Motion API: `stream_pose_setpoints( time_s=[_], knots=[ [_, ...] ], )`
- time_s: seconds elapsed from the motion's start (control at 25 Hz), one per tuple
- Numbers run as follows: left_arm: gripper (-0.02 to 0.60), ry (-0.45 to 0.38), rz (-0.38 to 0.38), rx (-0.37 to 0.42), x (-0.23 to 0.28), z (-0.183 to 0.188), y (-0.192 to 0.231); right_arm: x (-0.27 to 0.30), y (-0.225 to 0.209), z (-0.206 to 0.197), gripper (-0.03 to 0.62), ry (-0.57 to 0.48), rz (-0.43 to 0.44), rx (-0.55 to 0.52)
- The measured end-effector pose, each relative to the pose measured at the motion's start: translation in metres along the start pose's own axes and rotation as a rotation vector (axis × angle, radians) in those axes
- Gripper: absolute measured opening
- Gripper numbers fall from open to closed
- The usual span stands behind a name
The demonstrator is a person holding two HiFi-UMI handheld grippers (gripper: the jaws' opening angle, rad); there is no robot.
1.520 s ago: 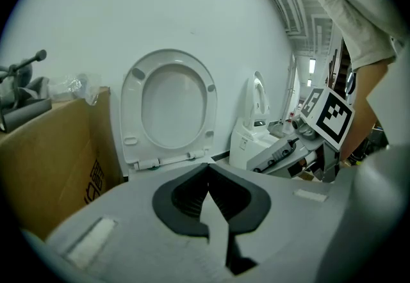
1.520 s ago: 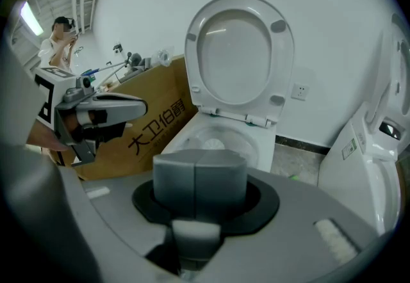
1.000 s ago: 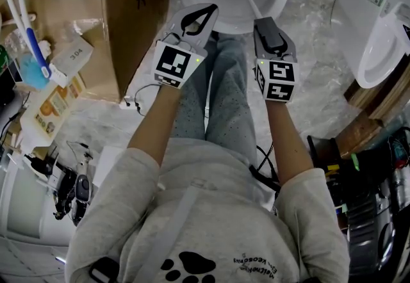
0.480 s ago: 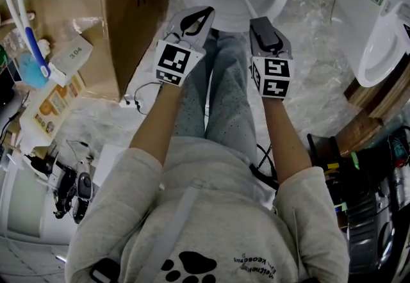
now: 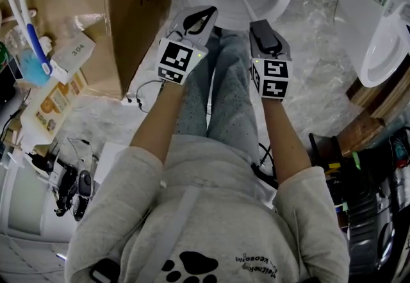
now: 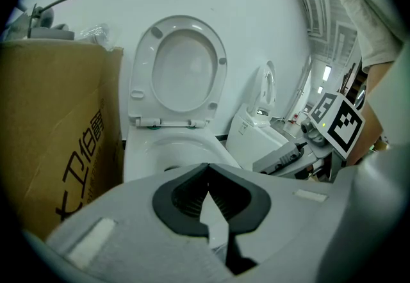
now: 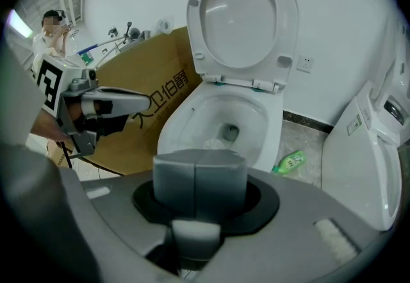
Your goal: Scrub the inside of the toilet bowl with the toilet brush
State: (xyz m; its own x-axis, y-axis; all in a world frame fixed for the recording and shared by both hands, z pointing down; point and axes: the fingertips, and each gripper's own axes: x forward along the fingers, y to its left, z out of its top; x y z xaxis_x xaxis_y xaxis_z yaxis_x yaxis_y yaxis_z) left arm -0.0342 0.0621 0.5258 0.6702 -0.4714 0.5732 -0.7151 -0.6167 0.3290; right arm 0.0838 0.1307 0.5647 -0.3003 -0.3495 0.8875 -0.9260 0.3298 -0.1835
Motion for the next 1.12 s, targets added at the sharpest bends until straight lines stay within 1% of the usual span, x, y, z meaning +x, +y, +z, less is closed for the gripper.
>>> stream_pose_setpoints(
  time_s=[0.2, 0.52, 0.8, 1.12],
  knots=[
    [-0.003, 0.006, -0.007, 0.004, -0.002, -0.002, 0.0, 0.002, 0.007, -0.01, 0.153, 0.032, 0.001, -0.01],
    [-0.003, 0.012, -0.014, 0.002, -0.004, -0.005, 0.0, 0.002, 0.017, -0.015, 0.153, 0.047, 0.01, -0.017],
    [-0.003, 0.035, -0.013, -0.017, -0.005, -0.014, 0.005, 0.007, 0.026, -0.01, 0.153, 0.046, 0.019, -0.035],
    [-0.003, 0.031, -0.005, -0.023, -0.004, -0.009, 0.013, 0.013, 0.037, 0.005, 0.155, 0.058, 0.051, -0.052]
  ],
)
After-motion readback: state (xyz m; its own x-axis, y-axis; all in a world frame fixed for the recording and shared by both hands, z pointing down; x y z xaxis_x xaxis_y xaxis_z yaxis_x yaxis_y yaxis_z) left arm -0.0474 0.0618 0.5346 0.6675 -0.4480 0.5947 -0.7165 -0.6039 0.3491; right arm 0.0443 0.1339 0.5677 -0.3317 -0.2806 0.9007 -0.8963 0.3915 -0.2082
